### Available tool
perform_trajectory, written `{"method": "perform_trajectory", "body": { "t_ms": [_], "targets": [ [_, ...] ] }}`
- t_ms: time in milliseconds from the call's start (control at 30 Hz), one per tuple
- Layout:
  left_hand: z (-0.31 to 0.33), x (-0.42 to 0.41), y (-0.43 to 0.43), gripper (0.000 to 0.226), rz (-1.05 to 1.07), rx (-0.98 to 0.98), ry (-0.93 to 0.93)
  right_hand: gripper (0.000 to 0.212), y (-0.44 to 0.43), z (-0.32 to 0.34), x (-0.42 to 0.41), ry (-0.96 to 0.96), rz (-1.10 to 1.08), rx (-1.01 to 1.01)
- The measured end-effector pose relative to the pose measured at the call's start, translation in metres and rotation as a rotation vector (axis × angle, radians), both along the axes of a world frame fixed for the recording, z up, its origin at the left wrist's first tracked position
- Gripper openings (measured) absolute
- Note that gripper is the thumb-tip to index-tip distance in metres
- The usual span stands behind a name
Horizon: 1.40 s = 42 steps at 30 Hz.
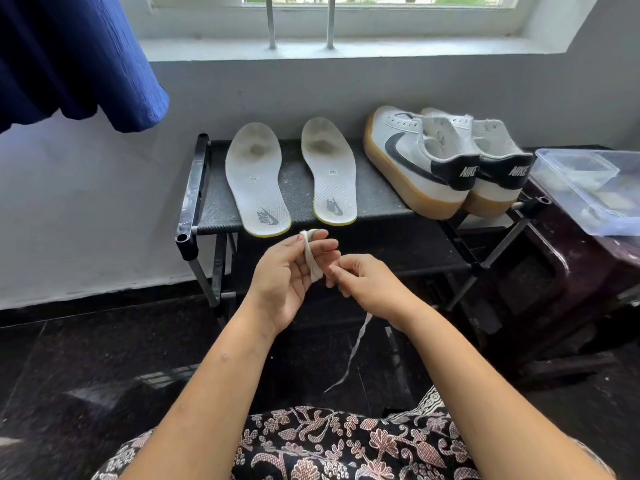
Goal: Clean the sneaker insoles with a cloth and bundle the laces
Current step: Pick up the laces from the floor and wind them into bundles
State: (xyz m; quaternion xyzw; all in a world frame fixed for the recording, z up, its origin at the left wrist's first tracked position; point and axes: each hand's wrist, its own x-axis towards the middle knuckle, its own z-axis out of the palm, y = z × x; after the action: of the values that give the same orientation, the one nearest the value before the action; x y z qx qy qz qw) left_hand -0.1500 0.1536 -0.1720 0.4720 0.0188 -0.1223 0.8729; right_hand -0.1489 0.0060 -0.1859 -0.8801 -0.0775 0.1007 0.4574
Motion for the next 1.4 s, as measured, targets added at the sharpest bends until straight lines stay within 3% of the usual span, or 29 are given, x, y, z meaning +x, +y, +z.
{"method": "perform_trajectory", "body": {
  "t_ms": [167,300,433,600,833,967,1167,1300,1400],
  "targets": [
    [-0.007,0.005,-0.001,0.028,0.102,-0.034,0.04,0.028,0.004,-0.001,-0.001,0.076,0.094,-0.016],
    [-0.013,0.008,-0.003,0.025,0.13,0.114,0.026,0.026,0.006,-0.002,-0.003,0.108,0.178,-0.016],
    [-0.024,0.008,-0.006,0.026,0.032,0.516,-0.088,0.026,0.008,-0.001,-0.006,0.1,0.207,0.004],
    [-0.026,0.001,-0.006,0.039,-0.193,0.842,-0.164,0.026,0.002,0.004,-0.003,-0.001,0.144,-0.006],
    [-0.019,-0.002,-0.005,0.055,-0.308,0.863,-0.093,0.028,-0.005,0.002,0.0,-0.079,0.062,0.032],
    [-0.02,0.002,-0.004,0.057,-0.331,0.726,-0.025,0.023,-0.007,0.002,0.002,-0.118,0.012,0.075],
    [-0.009,0.0,-0.003,0.044,-0.245,0.333,-0.035,0.025,-0.008,-0.001,0.006,-0.116,-0.131,0.107],
    [-0.004,0.002,0.0,0.038,-0.087,0.084,-0.024,0.026,0.001,-0.004,0.002,-0.055,0.002,-0.014],
    [-0.005,0.003,0.001,0.031,0.011,0.022,0.0,0.031,0.007,-0.008,0.0,-0.009,0.06,-0.042]
  ]
}}
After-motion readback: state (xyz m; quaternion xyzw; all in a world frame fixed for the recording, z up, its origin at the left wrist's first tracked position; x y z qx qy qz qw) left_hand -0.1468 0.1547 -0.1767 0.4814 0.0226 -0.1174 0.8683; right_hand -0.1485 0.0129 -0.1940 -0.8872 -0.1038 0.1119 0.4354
